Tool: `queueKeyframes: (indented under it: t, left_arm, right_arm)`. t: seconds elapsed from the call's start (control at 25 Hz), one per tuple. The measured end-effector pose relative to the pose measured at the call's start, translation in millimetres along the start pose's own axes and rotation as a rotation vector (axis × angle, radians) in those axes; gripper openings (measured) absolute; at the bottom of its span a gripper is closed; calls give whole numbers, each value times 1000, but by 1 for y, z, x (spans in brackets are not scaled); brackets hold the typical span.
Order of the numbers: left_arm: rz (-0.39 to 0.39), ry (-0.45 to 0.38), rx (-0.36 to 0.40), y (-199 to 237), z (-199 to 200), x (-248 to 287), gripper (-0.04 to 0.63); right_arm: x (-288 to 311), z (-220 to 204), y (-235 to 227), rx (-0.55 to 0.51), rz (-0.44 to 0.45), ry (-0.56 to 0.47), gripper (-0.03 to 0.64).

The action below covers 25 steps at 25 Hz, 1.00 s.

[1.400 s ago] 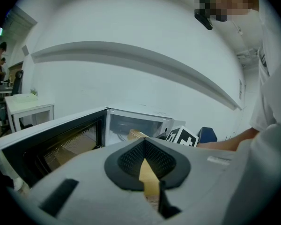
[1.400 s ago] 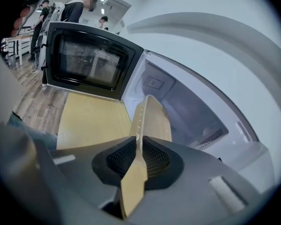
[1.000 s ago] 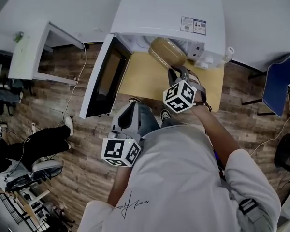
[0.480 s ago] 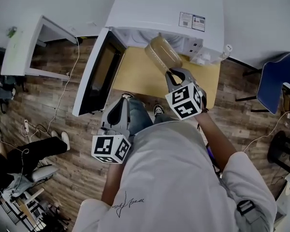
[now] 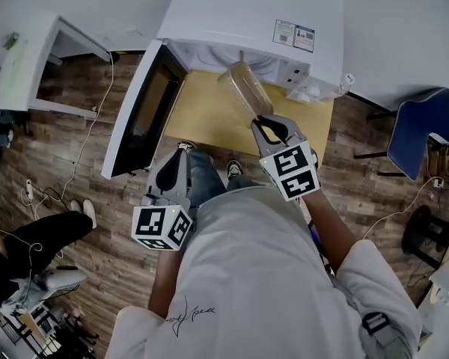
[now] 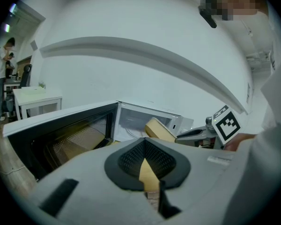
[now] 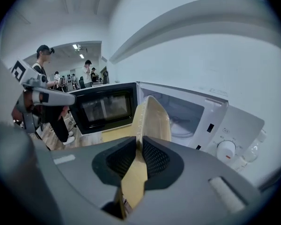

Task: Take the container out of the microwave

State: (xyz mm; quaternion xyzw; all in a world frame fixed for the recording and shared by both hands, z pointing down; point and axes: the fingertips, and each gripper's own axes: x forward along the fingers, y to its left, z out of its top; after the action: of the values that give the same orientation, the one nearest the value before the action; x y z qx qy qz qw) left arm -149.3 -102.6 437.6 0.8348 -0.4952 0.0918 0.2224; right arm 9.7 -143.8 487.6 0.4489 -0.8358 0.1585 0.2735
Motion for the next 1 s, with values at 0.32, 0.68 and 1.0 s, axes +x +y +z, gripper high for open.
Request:
queueKeyframes:
  t: [0.32,0.68,1.0]
  left_arm:
    - [10,12,-9,0,-5,1,0]
    - [5,-38,-8,-9,-5,5,0]
    - [-26,-36,-69,-11,0,4,0]
  right_arm:
    - [-23,5,12,24,84,-79,58]
    - [-47,11,12,119,122,-143,57]
    - [-45,10,11,145,181,-146,57]
